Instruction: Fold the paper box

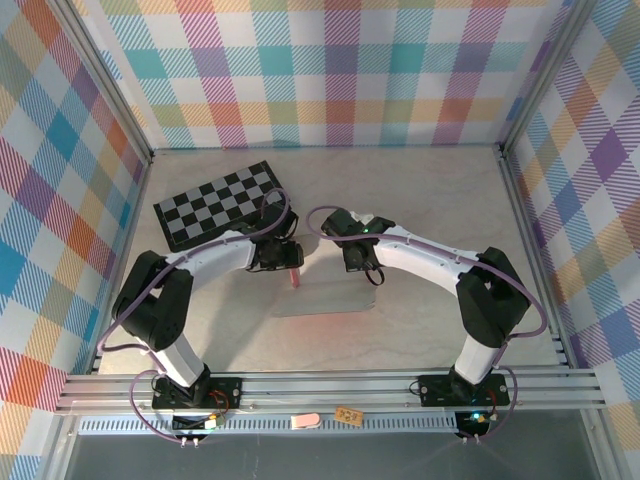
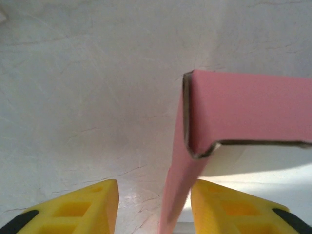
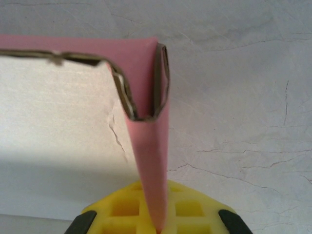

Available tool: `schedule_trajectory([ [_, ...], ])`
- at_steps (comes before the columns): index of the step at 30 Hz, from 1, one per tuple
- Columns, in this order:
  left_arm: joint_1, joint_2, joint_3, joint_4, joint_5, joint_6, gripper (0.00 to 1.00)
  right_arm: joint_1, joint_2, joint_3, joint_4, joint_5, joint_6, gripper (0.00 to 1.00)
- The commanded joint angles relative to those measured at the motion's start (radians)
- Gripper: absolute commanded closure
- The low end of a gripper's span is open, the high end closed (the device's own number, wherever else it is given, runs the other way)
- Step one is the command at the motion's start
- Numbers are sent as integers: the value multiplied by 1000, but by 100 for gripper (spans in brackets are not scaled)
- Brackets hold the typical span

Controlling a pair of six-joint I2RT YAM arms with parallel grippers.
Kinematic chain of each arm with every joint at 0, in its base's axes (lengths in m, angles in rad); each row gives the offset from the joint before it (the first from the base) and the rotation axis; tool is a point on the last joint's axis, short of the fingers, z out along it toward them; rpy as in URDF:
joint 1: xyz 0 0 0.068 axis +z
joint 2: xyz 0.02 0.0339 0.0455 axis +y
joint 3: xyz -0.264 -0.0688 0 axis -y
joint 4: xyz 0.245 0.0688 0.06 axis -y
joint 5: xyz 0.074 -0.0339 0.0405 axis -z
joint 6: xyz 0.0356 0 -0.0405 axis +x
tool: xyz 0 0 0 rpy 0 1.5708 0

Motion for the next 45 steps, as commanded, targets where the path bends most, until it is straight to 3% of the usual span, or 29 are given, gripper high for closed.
schedule_trajectory([
  [1,9,24,26,9,10,19,65,-5,2,23,-21,22,8,100],
  [5,9,46,42,-11,-75,25,79,-5,3,24,-21,21,9,100],
  [8,5,63,55,-60,-148,16,99,-6,8,26,-31,25,16,100],
  [14,-43,47,59,-114,-242,-16,100,-6,46,62,-104,56,66,100],
  [17,-46,21,57,-113,-240,-36,88,-5,64,79,-129,61,85,100],
  [21,-46,-32,80,-133,-230,-53,59,-5,71,84,-132,66,88,100],
  [24,-46,-80,96,-144,-206,-73,51,-6,81,95,-150,77,93,100],
  [29,-44,-145,128,-169,-165,-106,44,-14,112,124,-190,78,109,100],
  [33,-34,-187,181,-231,-192,-123,46,-50,132,123,-218,44,158,100],
  [39,10,-245,312,-346,-232,-125,48,-206,134,114,-260,-102,281,100],
  [45,18,-271,399,-414,-227,-110,49,-392,145,79,-313,-301,524,100],
])
